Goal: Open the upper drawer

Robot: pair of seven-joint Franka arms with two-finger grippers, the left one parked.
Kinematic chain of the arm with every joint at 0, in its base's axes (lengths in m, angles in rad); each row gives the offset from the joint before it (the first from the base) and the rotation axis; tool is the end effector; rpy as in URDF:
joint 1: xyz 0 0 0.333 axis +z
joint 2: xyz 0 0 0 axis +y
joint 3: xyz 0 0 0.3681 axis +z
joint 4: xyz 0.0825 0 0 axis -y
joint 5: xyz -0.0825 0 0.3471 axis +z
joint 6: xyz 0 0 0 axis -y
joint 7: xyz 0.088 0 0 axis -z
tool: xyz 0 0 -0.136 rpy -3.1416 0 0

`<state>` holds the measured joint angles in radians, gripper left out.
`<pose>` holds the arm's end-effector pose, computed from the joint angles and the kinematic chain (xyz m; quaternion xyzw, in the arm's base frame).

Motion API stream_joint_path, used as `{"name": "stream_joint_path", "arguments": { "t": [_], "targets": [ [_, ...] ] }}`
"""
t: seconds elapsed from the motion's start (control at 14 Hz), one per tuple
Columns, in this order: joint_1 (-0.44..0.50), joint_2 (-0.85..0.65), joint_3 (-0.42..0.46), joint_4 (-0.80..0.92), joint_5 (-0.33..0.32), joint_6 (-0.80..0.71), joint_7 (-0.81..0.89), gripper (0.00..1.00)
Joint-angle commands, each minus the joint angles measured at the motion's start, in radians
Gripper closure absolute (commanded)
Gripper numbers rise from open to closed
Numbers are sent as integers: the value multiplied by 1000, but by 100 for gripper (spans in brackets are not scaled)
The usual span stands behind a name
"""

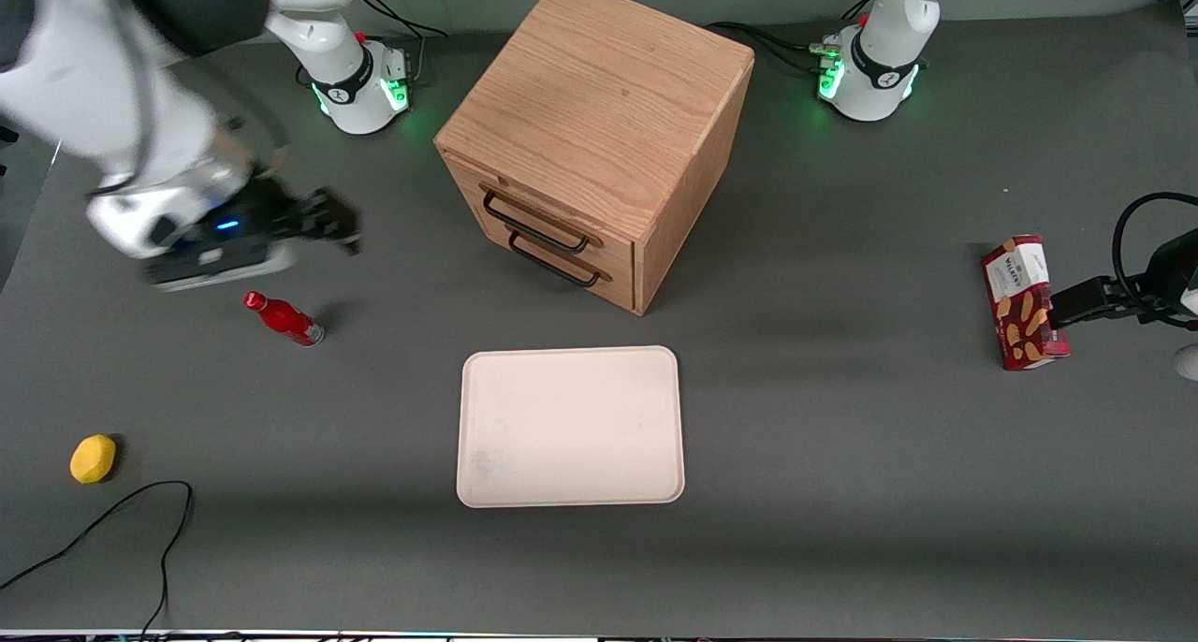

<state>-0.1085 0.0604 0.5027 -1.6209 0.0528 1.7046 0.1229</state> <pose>0.5065 0.2086 0.6096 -0.9904 -0.1314 -0.0044 0.0433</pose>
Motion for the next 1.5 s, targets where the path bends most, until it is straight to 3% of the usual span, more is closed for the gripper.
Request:
{"name": "stream_joint_path", "arguments": {
  "t": [0.0,0.29,0.5,0.79,1.43],
  "targets": [
    [-3,51,110,16,1,3,-277,0],
    [15,82,163,-14,5,7,-468,0],
    [23,133,189,-22,7,22,-471,0],
    [35,142,191,-155,2,203,-471,0],
    [-14,114,155,-105,5,190,-391,0]
  ]
}}
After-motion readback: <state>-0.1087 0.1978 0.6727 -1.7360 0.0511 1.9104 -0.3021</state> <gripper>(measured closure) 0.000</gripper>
